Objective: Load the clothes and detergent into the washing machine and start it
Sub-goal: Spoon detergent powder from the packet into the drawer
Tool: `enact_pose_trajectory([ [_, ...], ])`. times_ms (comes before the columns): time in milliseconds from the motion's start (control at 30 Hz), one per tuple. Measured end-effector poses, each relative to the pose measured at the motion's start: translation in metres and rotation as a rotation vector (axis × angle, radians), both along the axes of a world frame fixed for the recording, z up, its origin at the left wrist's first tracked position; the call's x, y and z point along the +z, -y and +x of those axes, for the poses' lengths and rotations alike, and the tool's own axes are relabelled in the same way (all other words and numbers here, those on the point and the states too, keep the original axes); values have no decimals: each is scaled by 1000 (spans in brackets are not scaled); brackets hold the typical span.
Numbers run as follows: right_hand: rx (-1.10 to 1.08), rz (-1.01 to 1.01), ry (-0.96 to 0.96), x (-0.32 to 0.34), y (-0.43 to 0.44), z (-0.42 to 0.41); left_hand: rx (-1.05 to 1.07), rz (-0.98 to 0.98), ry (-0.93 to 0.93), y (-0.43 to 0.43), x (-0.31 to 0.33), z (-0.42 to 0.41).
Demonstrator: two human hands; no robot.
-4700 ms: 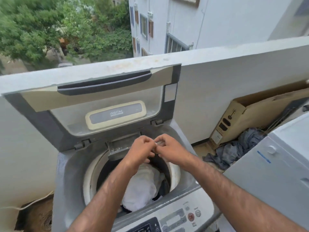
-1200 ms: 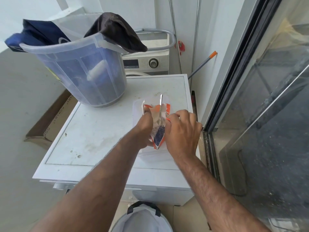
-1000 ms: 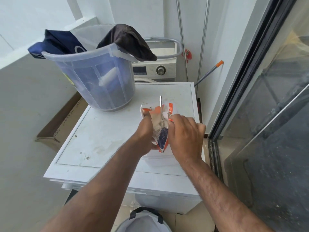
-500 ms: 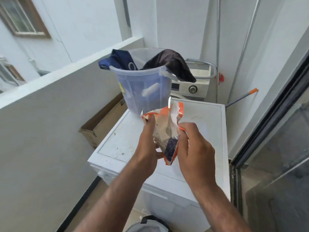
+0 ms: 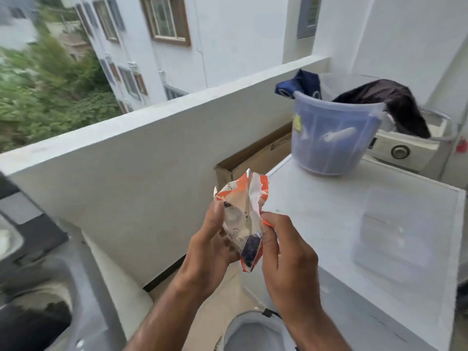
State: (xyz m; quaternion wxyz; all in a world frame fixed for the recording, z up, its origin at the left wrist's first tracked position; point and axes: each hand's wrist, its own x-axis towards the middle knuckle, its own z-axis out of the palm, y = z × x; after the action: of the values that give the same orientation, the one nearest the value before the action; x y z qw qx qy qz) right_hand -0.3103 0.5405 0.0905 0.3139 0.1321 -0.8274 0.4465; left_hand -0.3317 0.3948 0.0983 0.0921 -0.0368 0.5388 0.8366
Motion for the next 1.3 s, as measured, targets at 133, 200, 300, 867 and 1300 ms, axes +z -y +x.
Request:
enact_pose_trajectory([
  [133, 121, 21, 19, 0, 58, 17, 123, 66, -22, 61, 7, 38],
  [200, 179, 27, 17, 4, 92, 27, 208, 76, -20, 93, 12, 56],
  [300, 260, 55, 4, 10, 143, 42, 309, 79, 19, 141, 16, 79],
  [867, 490, 55, -18, 29, 405, 136, 759, 23, 178, 389, 28, 206],
  [1300, 723, 30, 68, 6, 459, 162, 939, 468, 246, 441, -6, 230],
])
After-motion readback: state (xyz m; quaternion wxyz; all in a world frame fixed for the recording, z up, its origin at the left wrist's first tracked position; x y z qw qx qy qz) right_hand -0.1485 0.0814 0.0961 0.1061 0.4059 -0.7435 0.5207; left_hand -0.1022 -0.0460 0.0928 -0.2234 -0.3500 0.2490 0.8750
